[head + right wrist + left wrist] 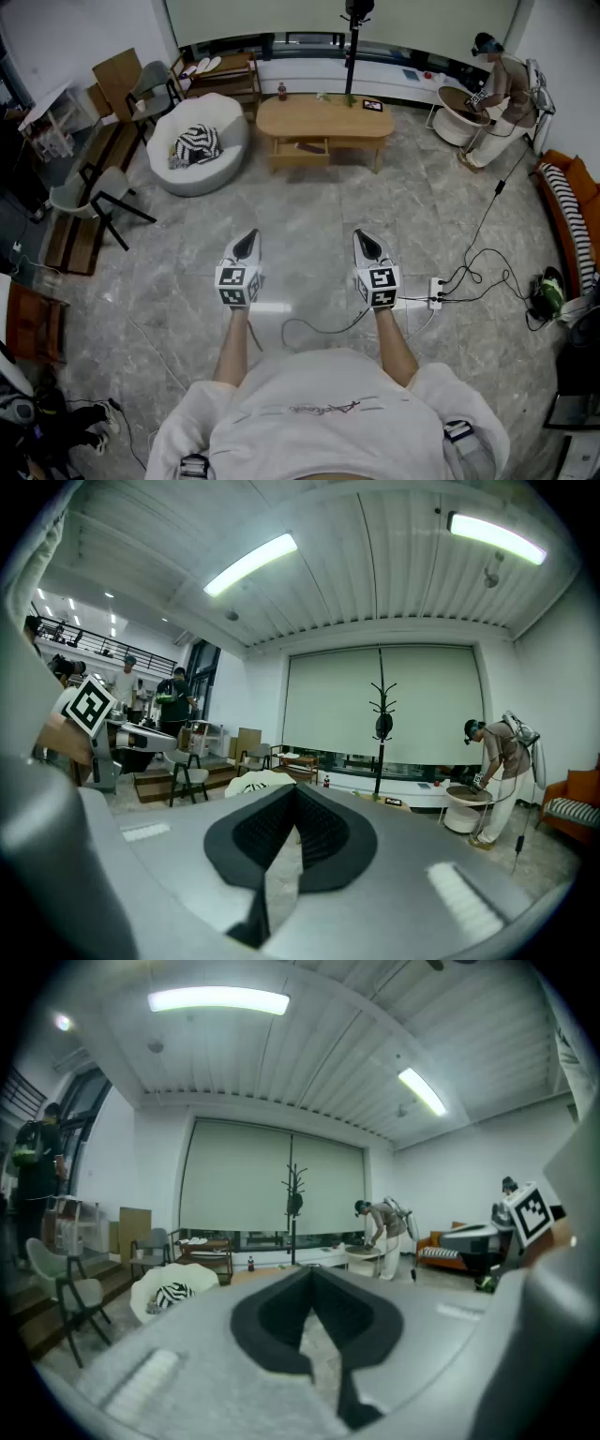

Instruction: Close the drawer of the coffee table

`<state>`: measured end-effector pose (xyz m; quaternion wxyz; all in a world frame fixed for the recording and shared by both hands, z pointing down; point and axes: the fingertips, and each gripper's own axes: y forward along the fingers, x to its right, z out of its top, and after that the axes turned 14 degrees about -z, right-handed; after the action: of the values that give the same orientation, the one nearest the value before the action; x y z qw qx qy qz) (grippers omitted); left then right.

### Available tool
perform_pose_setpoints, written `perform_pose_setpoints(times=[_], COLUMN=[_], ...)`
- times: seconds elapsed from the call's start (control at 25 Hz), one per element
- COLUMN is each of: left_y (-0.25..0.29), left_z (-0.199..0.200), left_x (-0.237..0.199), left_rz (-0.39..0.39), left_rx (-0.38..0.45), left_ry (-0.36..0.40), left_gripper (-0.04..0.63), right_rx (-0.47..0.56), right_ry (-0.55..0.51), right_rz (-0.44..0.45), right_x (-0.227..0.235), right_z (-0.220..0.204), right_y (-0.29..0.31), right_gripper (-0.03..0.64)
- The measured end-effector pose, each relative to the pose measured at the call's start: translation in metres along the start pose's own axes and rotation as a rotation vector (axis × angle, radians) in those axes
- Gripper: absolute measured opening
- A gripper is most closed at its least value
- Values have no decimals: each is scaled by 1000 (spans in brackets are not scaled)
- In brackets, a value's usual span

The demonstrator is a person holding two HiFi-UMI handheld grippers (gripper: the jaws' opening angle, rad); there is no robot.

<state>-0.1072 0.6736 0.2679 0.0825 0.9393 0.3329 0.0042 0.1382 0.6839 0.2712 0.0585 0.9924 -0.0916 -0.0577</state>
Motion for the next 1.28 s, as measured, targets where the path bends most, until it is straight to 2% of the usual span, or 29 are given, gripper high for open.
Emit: perform_pose_setpoints(times=[0.32, 1.04, 1.28], left_y=[-7, -24, -23], left_z=[0, -18, -23], left_x=[-24, -88, -93], left_rz=[-5, -87, -120], left_rx=[0, -27, -33], left_ry=[-3, 9, 12], left_gripper=[-2, -2, -2], right_rx=[2, -22, -41], right_ry=[-12, 20, 10], right_rz=[-10, -78, -94], right_x=[-20, -86, -96], right_z=[6, -3, -12], right_y=[10, 35, 33], right_gripper=[3, 3, 3])
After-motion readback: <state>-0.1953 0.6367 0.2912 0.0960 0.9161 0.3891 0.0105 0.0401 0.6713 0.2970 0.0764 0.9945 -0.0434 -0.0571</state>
